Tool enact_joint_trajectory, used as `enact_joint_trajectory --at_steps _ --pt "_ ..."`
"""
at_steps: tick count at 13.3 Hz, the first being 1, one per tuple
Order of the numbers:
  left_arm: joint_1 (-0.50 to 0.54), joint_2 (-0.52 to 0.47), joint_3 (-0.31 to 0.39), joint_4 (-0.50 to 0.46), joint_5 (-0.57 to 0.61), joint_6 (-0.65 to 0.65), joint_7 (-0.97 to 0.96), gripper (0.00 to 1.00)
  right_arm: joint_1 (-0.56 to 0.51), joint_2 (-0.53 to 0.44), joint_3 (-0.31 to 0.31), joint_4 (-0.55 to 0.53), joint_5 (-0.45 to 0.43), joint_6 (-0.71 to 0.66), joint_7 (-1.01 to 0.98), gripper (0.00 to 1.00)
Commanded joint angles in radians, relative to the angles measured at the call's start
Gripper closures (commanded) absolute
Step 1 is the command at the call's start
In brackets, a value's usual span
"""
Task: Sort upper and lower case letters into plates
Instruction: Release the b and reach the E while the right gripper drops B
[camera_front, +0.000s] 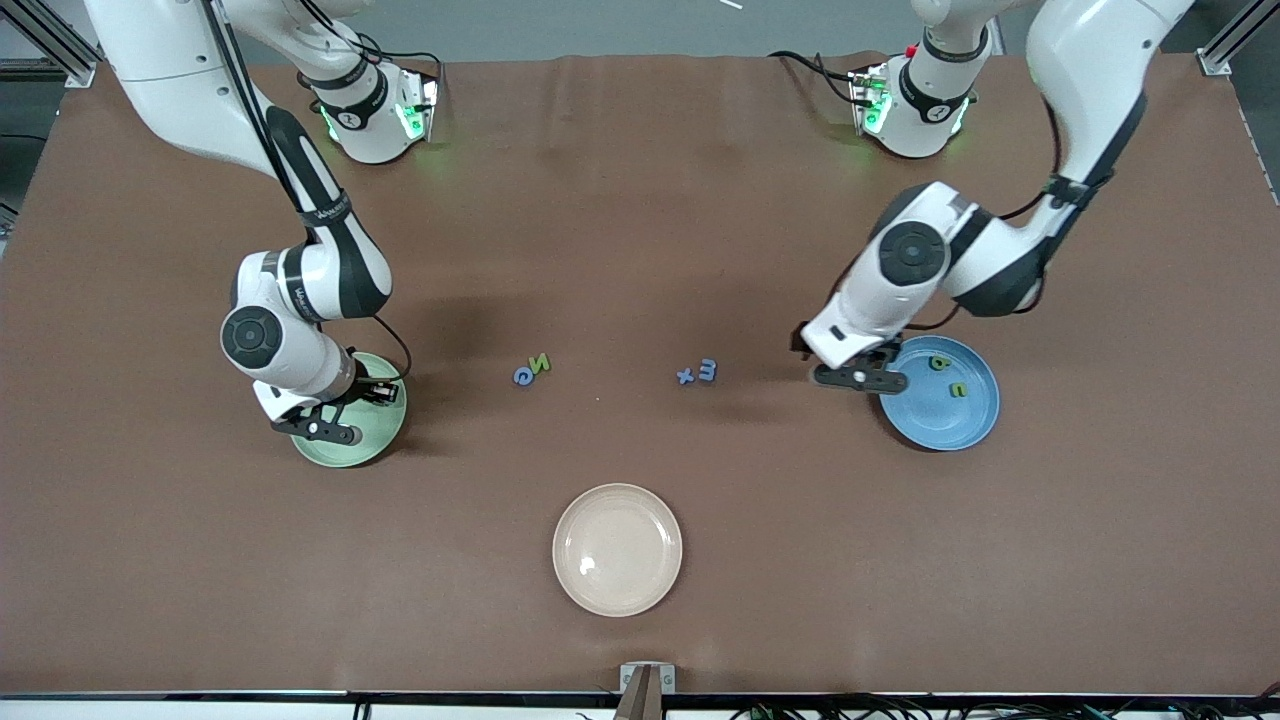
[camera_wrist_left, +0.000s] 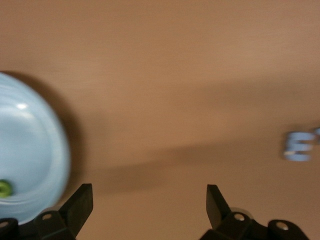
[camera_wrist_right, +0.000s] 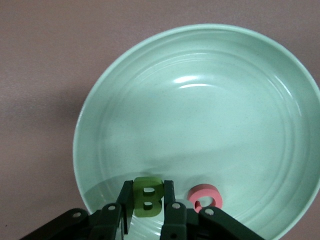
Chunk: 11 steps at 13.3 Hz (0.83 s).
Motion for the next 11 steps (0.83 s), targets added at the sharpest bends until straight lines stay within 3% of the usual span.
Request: enact_joint_trajectory --at_steps 1,4,5,6,7,11 --pt "-0.108 0.12 0.012 0.12 0.001 -0.02 -0.075 0.0 -0.029 0.011 0.017 -0.011 -0.015 0.02 0.002 0.79" --pt "-0.25 0.193 0.093 0.2 0.001 -0.02 -0.097 0.0 -0.029 0.019 0.017 -0.011 -0.015 0.037 0.002 0.78" --pt "-0.301 0.207 0.128 0.216 0.001 -0.018 -0.126 0.0 -0.029 0.019 0.017 -0.008 -0.015 0.036 0.002 0.72" --pt "-0.344 0.224 0.16 0.236 0.001 -0.014 -0.157 0.0 -0.029 0.017 0.017 -0.006 -0.015 0.033 0.001 0.48" --pt "-0.379 0.242 0.18 0.256 0.0 -0.014 -0.177 0.0 -0.031 0.017 0.017 -0.003 -0.013 0.033 0.004 0.0" --pt "-0.497 0.273 0.275 0.301 -0.003 -0.003 -0.206 0.03 -0.04 -0.001 0.017 0.057 -0.013 -0.066 -0.004 0.0"
